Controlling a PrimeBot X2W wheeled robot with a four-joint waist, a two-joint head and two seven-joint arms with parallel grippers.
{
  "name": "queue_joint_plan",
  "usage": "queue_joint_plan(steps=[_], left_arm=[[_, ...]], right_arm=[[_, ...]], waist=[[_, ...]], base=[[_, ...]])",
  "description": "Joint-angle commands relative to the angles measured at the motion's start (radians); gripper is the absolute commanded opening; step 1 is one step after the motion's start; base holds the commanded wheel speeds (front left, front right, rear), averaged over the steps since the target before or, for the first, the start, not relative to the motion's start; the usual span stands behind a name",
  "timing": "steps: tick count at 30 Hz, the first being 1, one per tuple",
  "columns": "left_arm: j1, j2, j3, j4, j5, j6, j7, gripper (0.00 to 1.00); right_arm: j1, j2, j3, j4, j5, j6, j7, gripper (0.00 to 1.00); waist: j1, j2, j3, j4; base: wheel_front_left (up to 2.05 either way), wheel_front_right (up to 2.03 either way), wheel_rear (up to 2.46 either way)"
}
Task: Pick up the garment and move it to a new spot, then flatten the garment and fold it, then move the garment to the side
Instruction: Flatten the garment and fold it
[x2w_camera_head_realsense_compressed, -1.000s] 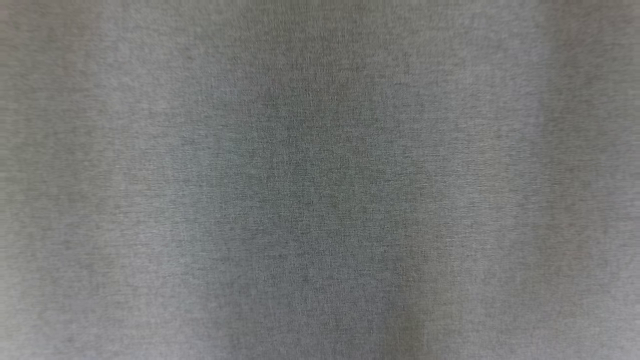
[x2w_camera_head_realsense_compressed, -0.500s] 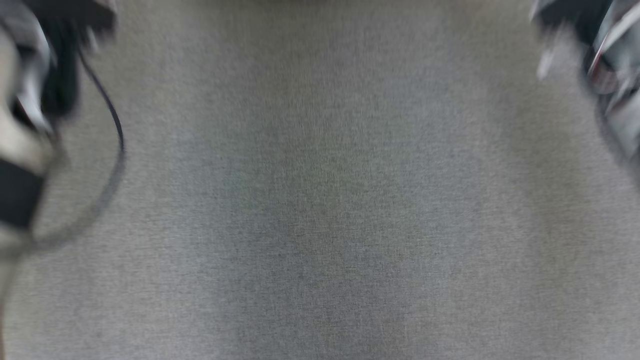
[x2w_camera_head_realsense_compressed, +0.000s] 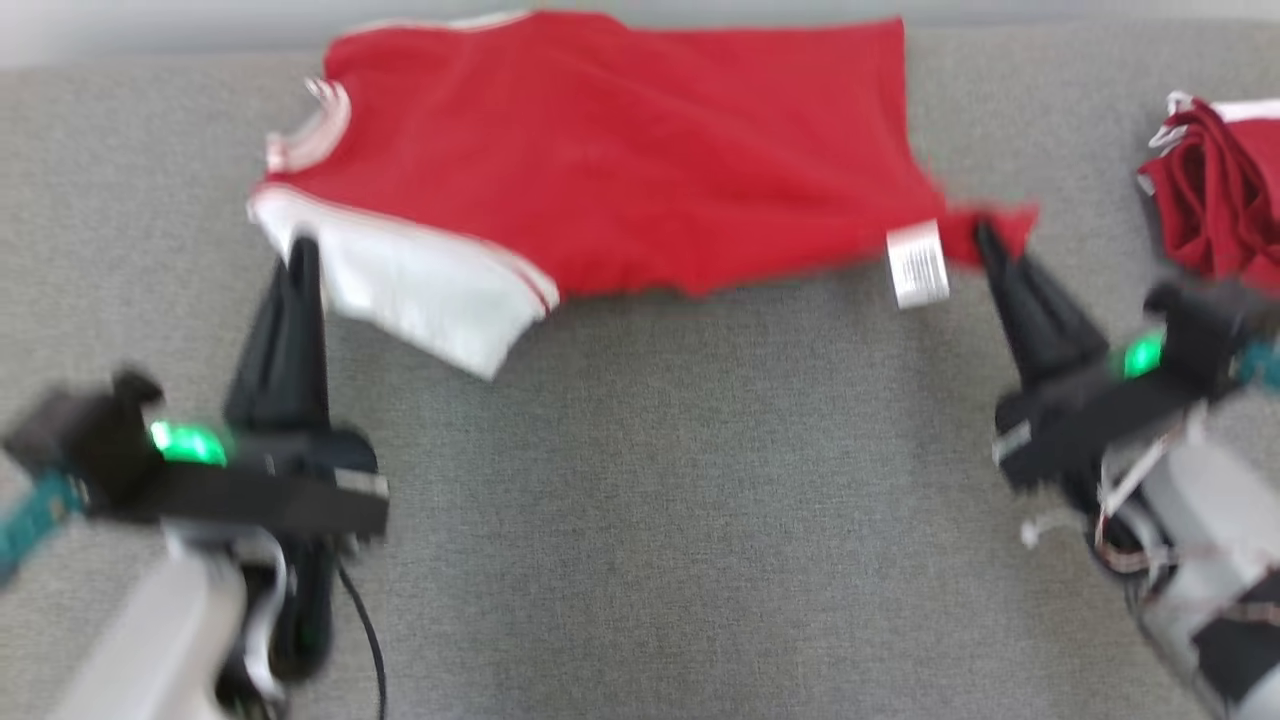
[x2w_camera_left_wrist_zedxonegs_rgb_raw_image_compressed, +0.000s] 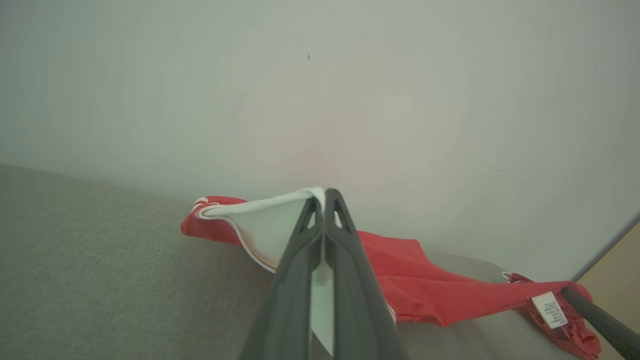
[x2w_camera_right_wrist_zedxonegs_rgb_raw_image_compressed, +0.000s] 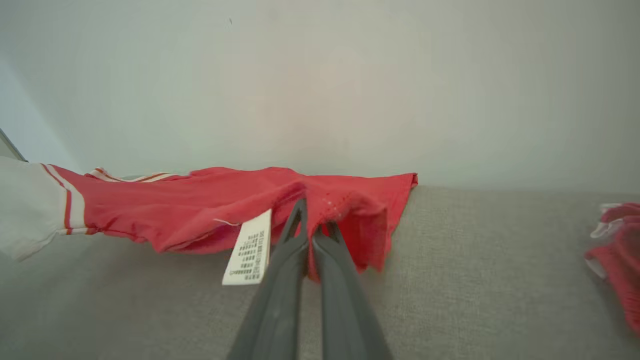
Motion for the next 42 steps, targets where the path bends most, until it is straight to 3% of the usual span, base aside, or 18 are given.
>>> queue_joint_plan(steps=[1, 11, 21, 27, 32, 42], left_arm=[[0.067, -0.018, 0.017, -0.020, 0.016, 0.001, -0.003, 0.00], [0.401, -0.129, 0.085, -0.008, 0.067, -0.039, -0.003, 0.00], [0.577, -0.215, 0.115, 0.028, 0.104, -0.084, -0.003, 0.00], [0.635, -0.224, 0.128, 0.042, 0.107, -0.100, -0.003, 0.00], [0.665, -0.233, 0.143, 0.054, 0.103, -0.111, -0.003, 0.00], [0.591, -0.215, 0.129, 0.046, 0.146, -0.140, 0.009, 0.00]], right_arm=[[0.059, 0.006, -0.021, -0.016, -0.010, -0.003, -0.004, 0.00], [0.385, 0.056, -0.149, -0.070, -0.038, -0.003, 0.015, 0.00], [0.625, 0.082, -0.238, -0.143, -0.112, -0.003, 0.067, 0.00], [0.712, 0.069, -0.275, -0.180, -0.164, -0.003, 0.108, 0.00], [0.777, 0.100, -0.319, -0.202, -0.175, -0.003, 0.125, 0.00], [0.743, 0.135, -0.298, -0.233, -0.186, -0.003, 0.144, 0.00]], waist=[[0.0004, 0.0002, -0.028, 0.007], [0.0004, 0.0002, -0.097, 0.018], [0.0004, 0.0002, -0.169, 0.028], [0.0004, 0.0002, -0.191, 0.033], [0.0004, 0.0002, -0.202, 0.036], [0.0004, 0.0002, -0.203, 0.007]], base=[[0.00, 0.00, 0.00], [0.00, 0.00, 0.00], [0.00, 0.00, 0.00], [0.00, 0.00, 0.00], [0.00, 0.00, 0.00], [0.00, 0.00, 0.00]])
